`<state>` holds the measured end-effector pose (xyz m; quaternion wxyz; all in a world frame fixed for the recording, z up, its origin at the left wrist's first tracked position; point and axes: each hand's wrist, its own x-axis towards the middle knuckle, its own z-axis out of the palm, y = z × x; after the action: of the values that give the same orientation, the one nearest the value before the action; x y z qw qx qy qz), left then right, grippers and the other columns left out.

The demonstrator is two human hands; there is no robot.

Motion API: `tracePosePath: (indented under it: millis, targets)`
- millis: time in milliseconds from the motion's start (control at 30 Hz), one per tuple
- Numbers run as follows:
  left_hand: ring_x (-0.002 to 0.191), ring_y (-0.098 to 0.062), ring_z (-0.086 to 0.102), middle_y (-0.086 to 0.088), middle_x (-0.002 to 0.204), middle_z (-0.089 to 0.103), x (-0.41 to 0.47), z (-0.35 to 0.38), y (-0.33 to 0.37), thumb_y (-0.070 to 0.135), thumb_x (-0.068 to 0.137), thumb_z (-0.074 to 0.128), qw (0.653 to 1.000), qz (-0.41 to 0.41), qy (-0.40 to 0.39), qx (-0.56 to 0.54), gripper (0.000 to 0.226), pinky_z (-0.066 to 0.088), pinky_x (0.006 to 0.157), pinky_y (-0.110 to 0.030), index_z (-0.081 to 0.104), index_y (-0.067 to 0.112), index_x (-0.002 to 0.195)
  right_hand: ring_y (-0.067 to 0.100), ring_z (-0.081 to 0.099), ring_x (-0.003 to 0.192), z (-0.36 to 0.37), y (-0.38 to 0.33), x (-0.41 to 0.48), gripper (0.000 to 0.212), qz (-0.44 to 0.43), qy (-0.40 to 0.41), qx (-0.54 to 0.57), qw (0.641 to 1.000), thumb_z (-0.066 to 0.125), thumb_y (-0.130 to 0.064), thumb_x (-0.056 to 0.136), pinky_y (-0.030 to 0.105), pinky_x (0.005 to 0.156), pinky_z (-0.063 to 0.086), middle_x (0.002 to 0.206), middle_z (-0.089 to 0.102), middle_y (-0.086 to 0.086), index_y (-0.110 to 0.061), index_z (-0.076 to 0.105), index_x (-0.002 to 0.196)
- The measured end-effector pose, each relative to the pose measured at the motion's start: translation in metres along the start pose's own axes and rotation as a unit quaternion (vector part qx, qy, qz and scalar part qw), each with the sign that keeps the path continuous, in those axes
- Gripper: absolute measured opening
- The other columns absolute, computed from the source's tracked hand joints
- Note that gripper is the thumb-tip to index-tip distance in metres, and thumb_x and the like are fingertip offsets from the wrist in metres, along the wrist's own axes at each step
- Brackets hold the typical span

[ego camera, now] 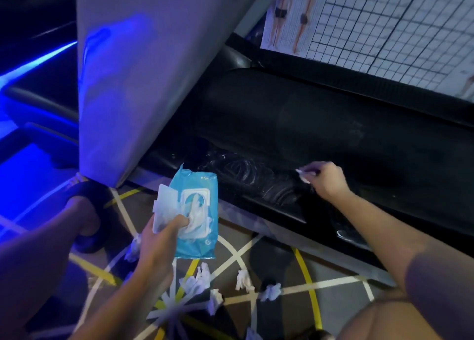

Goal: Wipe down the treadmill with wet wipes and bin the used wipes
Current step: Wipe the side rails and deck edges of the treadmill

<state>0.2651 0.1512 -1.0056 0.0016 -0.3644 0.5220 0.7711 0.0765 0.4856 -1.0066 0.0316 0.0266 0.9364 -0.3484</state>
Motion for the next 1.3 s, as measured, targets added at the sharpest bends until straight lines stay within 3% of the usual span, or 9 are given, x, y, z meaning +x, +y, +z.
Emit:
tracePosePath:
  millis: [100, 233, 433, 533, 667, 867, 1033, 1167, 1300]
  targets:
    - [0.076, -0.023, 0.080, -0.011, 0.107, 0.079, -0.001, 0.000, 0.002, 0.004, 0.095, 0.069, 1.000, -0.005, 0.008, 0.005, 0.040, 0.060, 0.050, -0.028, 0.062, 0.011, 0.134, 0.019, 0.067, 0.094, 0.008, 0.015, 0.000, 0.015, -0.019, -0.006, -0.089, 0.996, 0.072, -0.011, 0.091, 0.009, 0.075, 0.035, 0.106, 0.074, 0.008, -0.012, 0.080, 0.103]
    - [0.070, -0.021, 0.079, -0.013, 0.106, 0.078, -0.003, 0.002, 0.006, 0.001, 0.097, 0.066, 1.000, 0.005, 0.002, 0.008, 0.033, 0.058, 0.048, -0.026, 0.063, 0.011, 0.127, 0.015, 0.069, 0.096, 0.028, -0.007, -0.009, 0.016, -0.121, -0.071, -0.064, 0.988, 0.074, -0.010, 0.090, 0.012, 0.087, 0.044, 0.104, 0.073, -0.001, -0.018, 0.081, 0.102]
    - [0.077, -0.024, 0.080, -0.011, 0.106, 0.079, -0.003, 0.002, 0.004, 0.003, 0.097, 0.068, 1.000, 0.006, -0.005, 0.006, 0.035, 0.060, 0.051, -0.028, 0.063, 0.013, 0.130, 0.004, 0.070, 0.104, 0.024, -0.039, -0.026, 0.015, -0.077, -0.316, 0.073, 0.943, 0.073, -0.013, 0.092, 0.017, 0.094, 0.052, 0.108, 0.076, -0.009, -0.017, 0.079, 0.105]
    - [0.081, -0.023, 0.080, -0.007, 0.103, 0.081, -0.005, 0.004, 0.002, 0.004, 0.096, 0.069, 1.000, 0.008, -0.010, 0.013, 0.034, 0.061, 0.055, -0.028, 0.064, 0.015, 0.127, 0.004, 0.072, 0.096, 0.015, -0.032, -0.017, 0.014, 0.000, -0.217, 0.169, 0.961, 0.071, -0.004, 0.091, 0.013, 0.084, 0.052, 0.103, 0.077, -0.005, -0.009, 0.079, 0.102]
    - [0.078, -0.021, 0.080, -0.006, 0.099, 0.081, -0.006, 0.005, 0.004, 0.002, 0.096, 0.068, 1.000, 0.008, -0.009, 0.013, 0.030, 0.059, 0.051, -0.026, 0.065, 0.017, 0.121, 0.011, 0.069, 0.092, 0.011, -0.006, 0.004, 0.008, 0.033, 0.018, -0.014, 0.999, 0.075, -0.009, 0.088, 0.006, 0.073, 0.038, 0.096, 0.077, 0.002, -0.014, 0.080, 0.091]
    - [0.082, -0.021, 0.080, -0.006, 0.107, 0.080, -0.006, 0.001, 0.010, 0.007, 0.097, 0.069, 0.999, 0.025, 0.008, 0.021, 0.033, 0.061, 0.056, -0.029, 0.065, 0.018, 0.127, 0.007, 0.067, 0.096, 0.050, -0.048, -0.007, 0.013, -0.074, -0.101, -0.015, 0.992, 0.076, -0.017, 0.089, 0.004, 0.081, 0.043, 0.104, 0.074, -0.007, -0.020, 0.081, 0.100]
    - [0.086, -0.022, 0.080, -0.005, 0.109, 0.080, 0.000, -0.005, 0.013, 0.006, 0.096, 0.070, 0.999, 0.038, 0.024, 0.009, 0.033, 0.061, 0.063, -0.031, 0.066, 0.017, 0.127, 0.007, 0.071, 0.101, 0.065, -0.076, -0.017, 0.012, -0.076, -0.307, 0.058, 0.947, 0.075, -0.014, 0.090, 0.027, 0.096, 0.054, 0.105, 0.077, -0.007, -0.022, 0.081, 0.098]
    - [0.088, -0.021, 0.079, -0.005, 0.110, 0.079, 0.001, -0.007, 0.012, 0.007, 0.096, 0.069, 0.999, 0.037, 0.036, 0.017, 0.033, 0.059, 0.062, -0.029, 0.066, 0.017, 0.128, 0.015, 0.073, 0.098, 0.046, -0.056, 0.010, 0.010, -0.012, -0.139, 0.118, 0.983, 0.078, -0.009, 0.086, 0.037, 0.098, 0.056, 0.098, 0.079, -0.003, -0.018, 0.081, 0.090]
    - [0.079, -0.016, 0.079, -0.005, 0.106, 0.079, 0.001, -0.009, 0.011, 0.004, 0.096, 0.067, 0.998, 0.041, 0.034, 0.021, 0.030, 0.057, 0.054, -0.023, 0.068, 0.016, 0.123, 0.016, 0.066, 0.088, 0.039, -0.038, 0.017, 0.014, 0.035, -0.016, -0.023, 0.999, 0.068, -0.003, 0.090, 0.004, 0.066, 0.044, 0.100, 0.076, 0.009, -0.009, 0.079, 0.095]
